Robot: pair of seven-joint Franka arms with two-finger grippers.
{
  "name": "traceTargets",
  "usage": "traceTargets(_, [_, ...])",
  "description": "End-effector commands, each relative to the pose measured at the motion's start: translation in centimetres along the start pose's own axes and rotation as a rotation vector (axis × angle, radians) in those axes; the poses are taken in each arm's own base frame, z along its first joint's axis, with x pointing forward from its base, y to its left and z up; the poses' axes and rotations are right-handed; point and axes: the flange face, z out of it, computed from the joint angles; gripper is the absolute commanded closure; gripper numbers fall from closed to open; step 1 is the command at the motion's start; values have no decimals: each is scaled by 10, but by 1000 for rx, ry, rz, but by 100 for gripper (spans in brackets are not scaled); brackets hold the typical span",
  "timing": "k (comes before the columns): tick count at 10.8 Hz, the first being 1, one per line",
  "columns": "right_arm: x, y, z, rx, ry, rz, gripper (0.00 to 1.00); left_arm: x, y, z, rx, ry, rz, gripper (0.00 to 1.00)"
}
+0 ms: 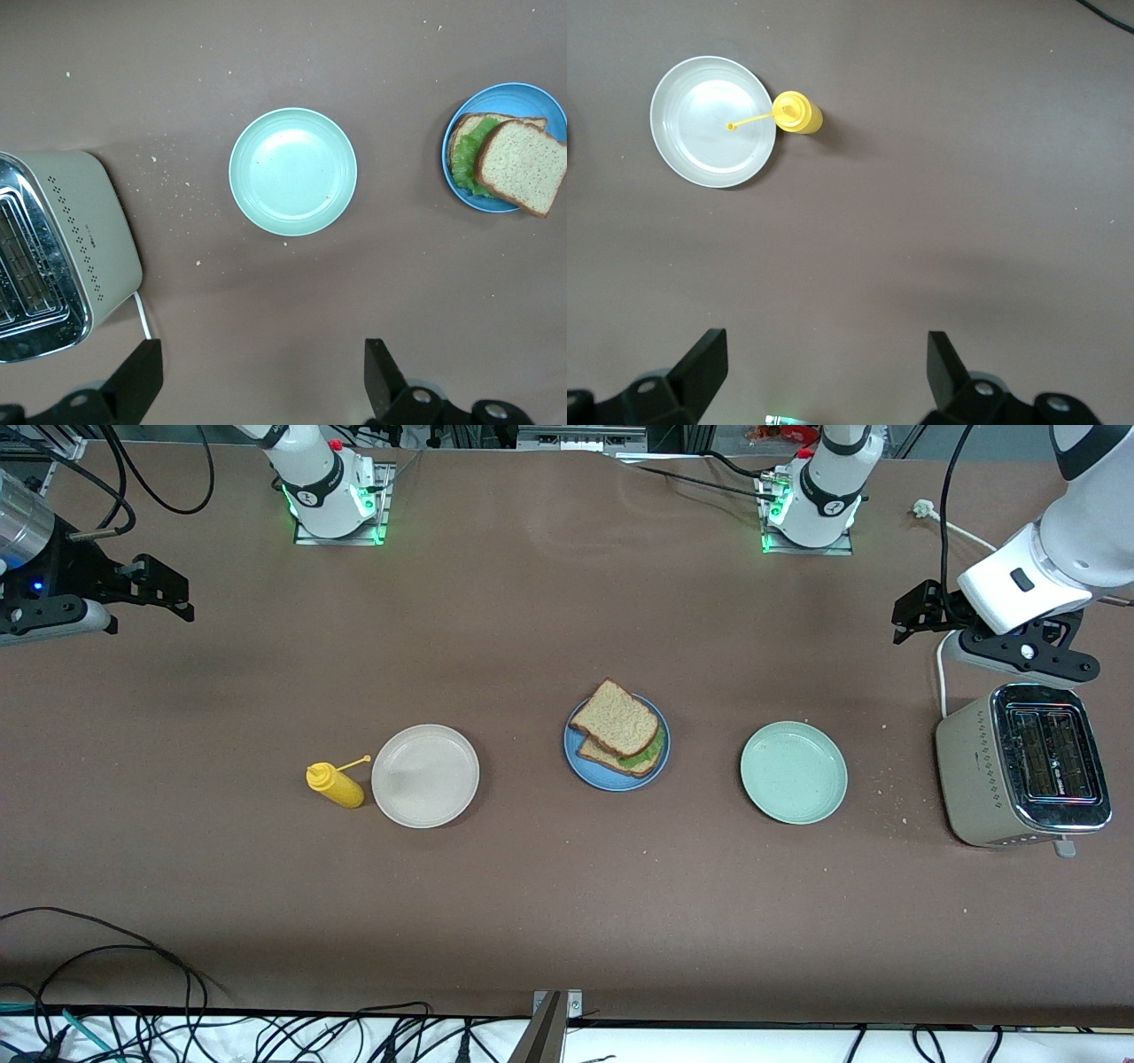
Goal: Make sandwich in blue plate with both arms
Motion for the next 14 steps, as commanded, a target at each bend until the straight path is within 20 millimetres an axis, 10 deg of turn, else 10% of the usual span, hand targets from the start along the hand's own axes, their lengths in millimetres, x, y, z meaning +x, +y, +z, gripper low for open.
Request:
traceTargets(1, [0, 4, -8, -50, 12, 7, 0, -4, -1, -5, 21, -3, -7, 0])
traceTargets(14, [-4, 16, -28, -114, -35, 96, 0, -3, 0, -5, 21, -3, -5, 0])
